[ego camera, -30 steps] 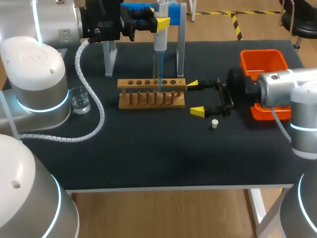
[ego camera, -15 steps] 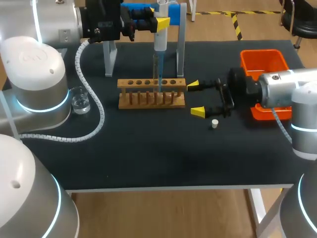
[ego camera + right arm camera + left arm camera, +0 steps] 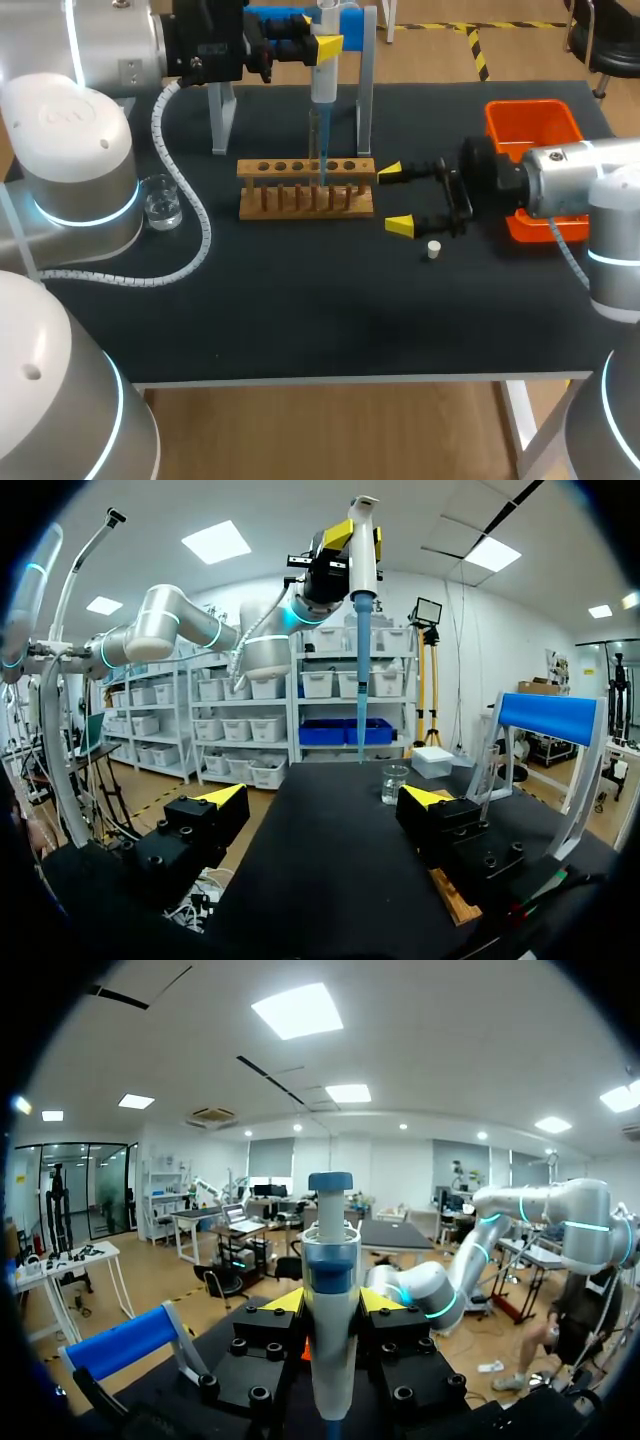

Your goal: Invert the test tube, pick up the pipette, mount the tip to pipette, aspirate from beaker and dispense into the tube, eject the tip, return the pipette, and cap with the stopper.

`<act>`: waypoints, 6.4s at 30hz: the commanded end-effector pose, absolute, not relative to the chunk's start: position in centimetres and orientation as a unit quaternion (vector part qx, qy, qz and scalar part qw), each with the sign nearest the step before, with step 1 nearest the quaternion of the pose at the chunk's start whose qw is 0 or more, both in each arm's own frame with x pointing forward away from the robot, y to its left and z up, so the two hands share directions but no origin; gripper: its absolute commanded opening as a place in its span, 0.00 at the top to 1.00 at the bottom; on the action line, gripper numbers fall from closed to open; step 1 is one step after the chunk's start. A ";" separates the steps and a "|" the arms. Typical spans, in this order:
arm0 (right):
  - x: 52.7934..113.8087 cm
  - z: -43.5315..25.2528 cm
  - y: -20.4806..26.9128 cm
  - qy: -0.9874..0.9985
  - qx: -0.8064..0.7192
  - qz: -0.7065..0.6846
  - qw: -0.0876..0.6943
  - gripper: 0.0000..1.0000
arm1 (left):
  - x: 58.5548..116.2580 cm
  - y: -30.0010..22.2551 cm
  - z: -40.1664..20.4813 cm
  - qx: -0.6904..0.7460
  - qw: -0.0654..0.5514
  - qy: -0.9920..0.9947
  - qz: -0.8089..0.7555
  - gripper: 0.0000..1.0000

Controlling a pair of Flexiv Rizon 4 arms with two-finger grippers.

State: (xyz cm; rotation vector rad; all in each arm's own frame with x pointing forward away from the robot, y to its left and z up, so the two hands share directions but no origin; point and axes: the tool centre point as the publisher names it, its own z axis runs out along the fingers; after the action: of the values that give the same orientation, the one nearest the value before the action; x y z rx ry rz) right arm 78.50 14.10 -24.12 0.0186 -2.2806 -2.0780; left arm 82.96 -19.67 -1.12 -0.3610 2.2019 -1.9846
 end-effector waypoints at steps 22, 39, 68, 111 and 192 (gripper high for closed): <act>78.4 -24.1 14.1 -0.740 0.006 -0.672 0.027 0.00 | 86.8 -8.1 -3.4 -0.156 0.132 0.732 -0.650 1.00; 78.4 -24.1 14.1 -0.740 0.006 -0.672 0.027 0.00 | 89.0 -0.6 -5.5 -0.189 0.169 0.724 -0.641 1.00; 78.4 -24.1 14.1 -0.740 0.006 -0.672 0.027 0.00 | 91.9 5.3 -8.5 -0.230 0.202 0.705 -0.639 1.00; 78.4 -24.1 14.1 -0.740 0.006 -0.672 0.027 0.00 | 93.0 7.3 -9.8 -0.246 0.208 0.699 -0.638 1.00; 82.5 -31.8 38.4 -0.828 -0.185 -0.502 -0.166 0.00 | 93.0 7.3 -9.8 -0.246 0.208 0.699 -0.638 1.00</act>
State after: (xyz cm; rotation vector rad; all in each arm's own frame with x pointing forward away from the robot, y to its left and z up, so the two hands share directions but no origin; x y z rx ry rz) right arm 82.76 37.72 -31.54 -0.5472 -2.8578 -1.7483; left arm 93.05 7.31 -9.71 -0.6862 1.9505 -1.7760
